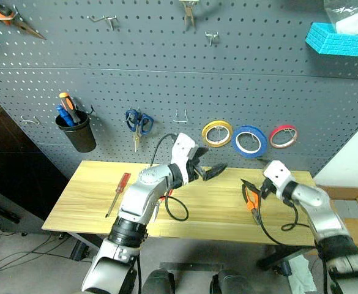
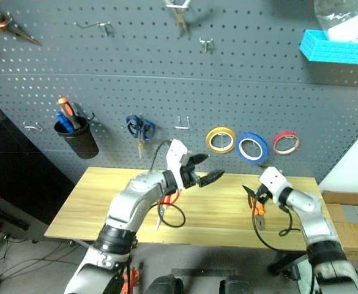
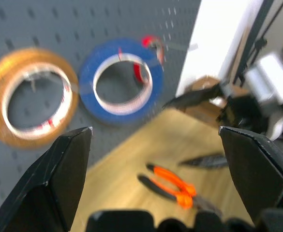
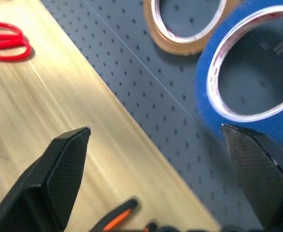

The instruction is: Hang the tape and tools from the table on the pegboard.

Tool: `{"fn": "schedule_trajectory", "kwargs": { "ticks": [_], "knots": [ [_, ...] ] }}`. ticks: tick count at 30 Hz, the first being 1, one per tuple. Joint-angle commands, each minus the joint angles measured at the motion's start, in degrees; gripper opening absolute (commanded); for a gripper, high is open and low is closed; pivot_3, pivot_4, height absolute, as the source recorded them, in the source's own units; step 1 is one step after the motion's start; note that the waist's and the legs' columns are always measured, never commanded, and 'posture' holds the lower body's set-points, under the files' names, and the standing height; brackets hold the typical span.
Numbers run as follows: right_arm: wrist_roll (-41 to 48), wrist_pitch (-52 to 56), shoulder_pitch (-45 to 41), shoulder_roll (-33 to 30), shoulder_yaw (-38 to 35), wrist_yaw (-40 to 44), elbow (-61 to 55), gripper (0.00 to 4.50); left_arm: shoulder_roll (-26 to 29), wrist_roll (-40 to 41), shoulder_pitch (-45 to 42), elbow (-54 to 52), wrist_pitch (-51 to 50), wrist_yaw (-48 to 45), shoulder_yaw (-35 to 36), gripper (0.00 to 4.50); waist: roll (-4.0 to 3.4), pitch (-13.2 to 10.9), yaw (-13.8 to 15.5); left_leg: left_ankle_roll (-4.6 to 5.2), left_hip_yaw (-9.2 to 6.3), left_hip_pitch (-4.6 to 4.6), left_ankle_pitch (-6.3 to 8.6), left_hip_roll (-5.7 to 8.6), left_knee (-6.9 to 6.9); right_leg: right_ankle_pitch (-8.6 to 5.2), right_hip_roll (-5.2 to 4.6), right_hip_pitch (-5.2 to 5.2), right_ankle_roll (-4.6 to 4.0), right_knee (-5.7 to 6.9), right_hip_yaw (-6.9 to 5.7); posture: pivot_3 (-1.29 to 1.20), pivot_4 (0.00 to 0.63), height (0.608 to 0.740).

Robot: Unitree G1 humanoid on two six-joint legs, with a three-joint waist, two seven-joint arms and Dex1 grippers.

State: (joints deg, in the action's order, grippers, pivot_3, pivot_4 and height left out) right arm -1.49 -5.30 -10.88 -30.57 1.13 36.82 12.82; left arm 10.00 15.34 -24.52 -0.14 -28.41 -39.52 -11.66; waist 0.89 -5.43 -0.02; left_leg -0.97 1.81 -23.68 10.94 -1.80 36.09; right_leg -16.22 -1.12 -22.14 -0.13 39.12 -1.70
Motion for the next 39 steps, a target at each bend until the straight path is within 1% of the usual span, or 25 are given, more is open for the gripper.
{"fn": "schedule_trajectory", "kwargs": {
  "ticks": [1,2,3,4,5,6,7,8,9,13,14,15,16,17,19,21,26,28,34,38,39],
  "knots": [
    [0.6,11.2,4.5,-0.5,-2.6,-3.2,-13.4,4.49,1.5,-1.3,2.4,-3.3,1.3,-0.9,-2.5,4.5,0.02,0.0,-0.1,0.01,0.02,0.04,0.01,0.01,0.0,-0.01,0.01,0.02,0.02,0.0,0.02,0.01,0.05,0.74],
    [1.3,20.6,5.6,1.1,-3.0,-5.2,-17.0,4.49,1.9,-2.0,4.1,-2.4,2.3,-1.0,-3.4,4.5,0.06,-0.1,-0.1,0.02,0.03,0.11,0.01,0.0,-0.02,-0.12,0.01,0.03,0.21,0.0,0.15,0.0,0.067,0.74],
    [2.6,29.4,5.6,2.8,-3.4,-6.9,-19.6,4.49,2.1,-2.6,5.6,-1.7,3.2,-1.1,-4.2,4.5,0.09,-0.1,-0.3,0.02,0.09,0.22,0.01,-0.02,-0.02,-0.1,0.03,0.05,0.21,0.01,0.27,0.0,0.081,0.74],
    [3.5,37.1,4.5,4.2,-3.7,-8.3,-20.9,4.49,2.1,-2.5,7.0,-1.4,3.2,-1.1,-4.7,4.5,0.19,-0.3,-0.4,0.03,0.19,0.41,0.02,-0.11,-0.04,-0.08,-0.02,0.15,0.18,0.01,0.4,-0.01,0.106,0.74],
    [4.1,43.0,3.2,5.3,-3.8,-9.2,-21.7,4.49,2.0,-2.5,8.1,-1.3,3.2,-1.1,-5.0,4.5,0.22,-0.5,-0.4,0.03,0.25,0.71,0.03,-0.17,-0.08,-0.07,-0.02,0.4,0.13,0.0,0.49,-0.01,0.117,0.74],
    [4.4,46.5,2.3,5.6,-3.9,-9.5,-22.4,4.49,2.0,-2.3,8.7,-1.7,2.9,-1.1,-5.1,4.5,0.33,-0.8,-0.5,0.03,0.27,1.0,0.04,-0.53,-0.1,-0.12,-0.02,0.68,0.04,-0.02,0.5,-0.02,0.128,0.74],
    [4.7,50.7,0.5,6.3,-4.3,-10.5,-21.8,4.49,2.1,-2.5,9.1,-1.8,3.0,-1.1,-5.4,4.5,0.38,-1.1,-0.5,0.03,0.36,1.16,0.04,-0.64,-0.08,-0.23,0.0,0.8,-0.32,-0.05,0.51,-0.01,0.153,0.74],
    [5.0,54.4,-1.5,6.7,-4.5,-11.1,-20.6,4.49,2.1,-2.7,9.5,-1.9,2.8,-1.0,-5.7,4.5,0.44,-1.7,-0.5,0.03,0.38,1.16,0.03,-0.66,-0.08,-0.2,0.0,0.79,-0.36,-0.06,0.51,0.0,0.175,0.74],
    [5.5,57.5,-3.4,7.1,-4.8,-11.7,-19.4,4.49,2.0,-2.7,9.7,-2.1,2.6,-0.9,-5.8,4.5,0.39,-2.4,-0.4,0.04,0.41,1.21,0.03,-0.68,-0.05,-0.15,0.0,0.8,-0.42,-0.04,0.53,0.0,0.184,0.74],
    [7.7,65.6,-9.8,8.4,-5.3,-12.6,-13.7,4.49,1.4,-2.2,10.3,-4.0,0.9,0.1,-5.9,4.5,0.38,-4.2,-0.1,0.27,0.45,1.01,-0.12,-0.67,-0.05,-0.08,0.01,0.67,-0.42,-0.06,0.57,0.03,0.232,0.74],
    [8.3,67.1,-11.2,8.9,-5.7,-12.9,-11.9,4.49,1.3,-2.0,10.5,-4.5,0.4,0.3,-6.0,4.5,0.48,-4.6,0.0,0.27,0.46,0.9,-0.12,-0.67,-0.07,-0.08,0.01,0.58,-0.42,-0.09,0.58,0.04,0.246,0.74],
    [8.6,68.0,-12.5,9.1,-5.7,-13.0,-9.9,4.49,1.1,-1.8,10.8,-5.1,-0.2,0.5,-6.1,4.5,0.57,-5.0,0.0,0.28,0.51,0.7,-0.11,-0.67,-0.11,-0.05,0.02,0.38,-0.36,-0.1,0.61,0.05,0.256,0.74],
    [8.6,68.3,-13.6,9.2,-5.5,-13.2,-7.8,4.49,1.0,-1.6,11.0,-5.5,-0.7,0.8,-6.1,4.5,0.58,-5.5,0.1,0.36,0.53,0.65,-0.06,-0.67,-0.12,0.07,0.03,0.35,-0.1,-0.11,0.63,0.05,0.256,0.74],
    [8.7,69.1,-14.8,9.5,-5.7,-13.6,-5.5,4.49,0.9,-1.4,11.3,-6.0,-1.4,1.1,-5.9,4.5,0.56,-5.5,0.1,0.48,0.56,0.55,0.02,-0.67,-0.13,0.03,0.03,0.27,-0.07,-0.15,0.65,0.06,0.266,0.74],
    [8.8,70.2,-16.7,10.0,-6.1,-14.6,-1.6,4.49,0.6,-0.8,11.8,-7.5,-3.0,2.1,-4.9,4.5,0.6,-6.1,0.1,0.57,0.58,-0.01,0.09,-0.63,-0.1,0.07,0.03,-0.21,-0.15,-0.14,0.7,0.07,0.277,0.74],
    [8.3,69.0,-18.3,10.0,-5.4,-15.3,2.1,4.49,0.9,0.0,12.6,-9.2,-4.7,2.9,-4.0,4.5,0.6,-6.8,0.1,0.7,0.56,-0.2,0.18,-0.63,-0.1,0.06,0.03,-0.33,-0.13,-0.18,0.69,0.08,0.284,0.74],
    [8.1,68.0,-21.2,10.5,-5.2,-16.9,9.8,4.49,2.4,0.7,15.2,-13.4,-7.3,3.8,-3.8,4.5,0.59,-8.3,0.1,0.71,0.56,-0.28,0.27,-0.63,-0.12,0.0,0.02,-0.45,-0.02,-0.2,0.7,0.11,0.297,0.74],
    [7.7,66.9,-21.7,10.5,-4.7,-17.4,11.9,4.49,2.8,1.2,16.3,-15.4,-8.5,4.5,-3.7,4.5,0.54,-8.7,0.2,0.7,0.56,-0.28,0.27,-0.63,-0.12,-0.13,0.01,-0.46,0.2,-0.19,0.69,0.12,0.298,0.74],
    [7.4,63.0,-24.2,12.5,-5.0,-19.3,18.9,4.49,3.2,2.1,18.8,-19.3,-11.0,6.1,-3.8,4.5,0.99,-9.3,0.3,0.69,0.59,-0.25,0.27,-0.68,-0.11,-0.13,0.0,-0.46,0.27,-0.21,0.7,0.14,0.312,0.74],
    [7.5,61.5,-25.1,13.0,-4.4,-19.3,20.9,4.49,3.4,2.6,19.2,-20.4,-11.7,6.5,-3.7,4.5,1.17,-9.4,0.5,0.68,0.61,-0.23,0.28,-0.71,-0.1,-0.11,-0.01,-0.44,0.31,-0.25,0.71,0.14,0.313,0.74],
    [7.5,61.1,-25.2,13.0,-4.6,-19.4,21.2,4.31,3.4,2.8,19.1,-20.4,-11.8,6.5,-3.6,4.5,1.17,-9.4,0.5,0.68,0.62,-0.23,0.28,-0.71,-0.11,-0.11,-0.01,-0.45,0.31,-0.26,0.72,0.14,0.312,0.74]
  ]
}}
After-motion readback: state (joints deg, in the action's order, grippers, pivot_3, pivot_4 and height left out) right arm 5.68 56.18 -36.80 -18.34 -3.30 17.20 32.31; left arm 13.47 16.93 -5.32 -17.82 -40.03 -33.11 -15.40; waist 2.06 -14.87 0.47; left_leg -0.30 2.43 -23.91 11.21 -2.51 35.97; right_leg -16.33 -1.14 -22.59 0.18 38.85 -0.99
